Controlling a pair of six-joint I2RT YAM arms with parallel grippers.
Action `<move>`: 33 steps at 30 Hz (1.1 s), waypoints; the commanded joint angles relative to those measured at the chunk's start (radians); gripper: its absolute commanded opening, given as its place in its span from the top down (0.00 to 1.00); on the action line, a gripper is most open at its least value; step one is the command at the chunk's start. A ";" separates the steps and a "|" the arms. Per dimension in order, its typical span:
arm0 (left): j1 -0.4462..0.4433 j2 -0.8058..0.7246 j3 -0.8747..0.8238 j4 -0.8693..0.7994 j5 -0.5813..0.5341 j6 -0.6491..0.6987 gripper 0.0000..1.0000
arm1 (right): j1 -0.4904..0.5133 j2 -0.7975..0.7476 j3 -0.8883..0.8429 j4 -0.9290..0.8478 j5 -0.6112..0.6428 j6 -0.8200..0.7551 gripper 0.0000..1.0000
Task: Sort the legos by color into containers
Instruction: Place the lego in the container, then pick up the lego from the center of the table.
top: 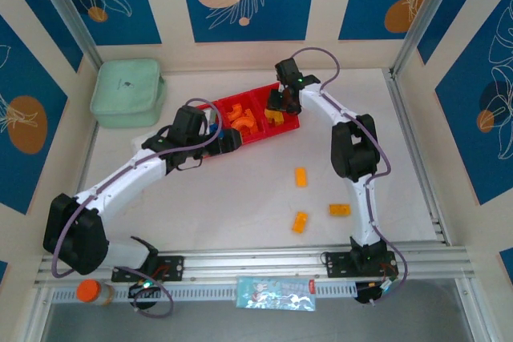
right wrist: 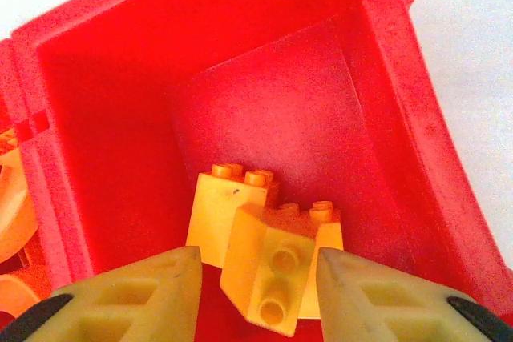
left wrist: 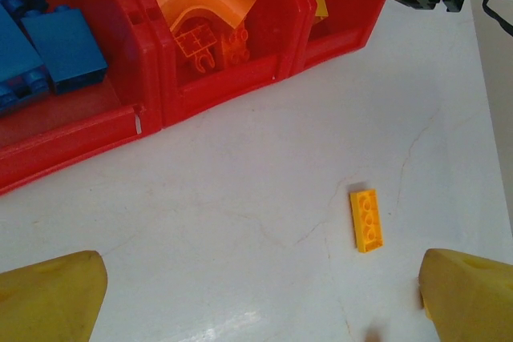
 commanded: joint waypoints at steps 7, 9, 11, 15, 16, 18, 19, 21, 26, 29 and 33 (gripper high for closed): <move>0.012 -0.034 0.014 -0.015 0.031 0.015 0.01 | 0.011 -0.193 -0.087 -0.014 -0.010 -0.017 0.50; 0.011 -0.045 0.003 -0.008 0.041 0.009 0.01 | 0.013 -0.257 -0.168 0.000 -0.019 -0.016 0.47; 0.004 -0.056 -0.010 -0.011 0.048 0.009 0.01 | 0.010 -0.328 -0.259 0.006 -0.019 -0.012 0.45; -0.026 -0.081 -0.051 0.008 0.040 -0.003 0.01 | 0.008 -0.476 -0.464 0.007 -0.042 0.001 0.40; -0.036 -0.083 -0.062 0.014 0.040 -0.008 0.01 | 0.011 -0.511 -0.515 0.003 -0.035 0.004 0.39; -0.057 -0.085 -0.082 0.019 0.029 -0.016 0.01 | 0.013 -0.562 -0.600 -0.016 -0.007 0.021 0.36; -0.071 -0.090 -0.094 0.026 0.018 -0.026 0.01 | 0.013 -0.589 -0.645 -0.029 0.002 0.031 0.35; -0.099 -0.099 -0.124 0.053 -0.002 -0.044 0.01 | 0.022 -0.637 -0.735 -0.032 0.010 0.052 0.33; -0.152 -0.113 -0.173 0.100 -0.029 -0.085 0.01 | 0.090 -0.696 -0.898 -0.041 0.037 0.093 0.27; -0.169 -0.120 -0.190 0.115 -0.047 -0.102 0.01 | 0.109 -0.690 -0.958 -0.021 0.041 0.120 0.26; -0.184 -0.122 -0.209 0.140 -0.057 -0.119 0.01 | 0.122 -0.645 -0.977 0.016 0.025 0.133 0.26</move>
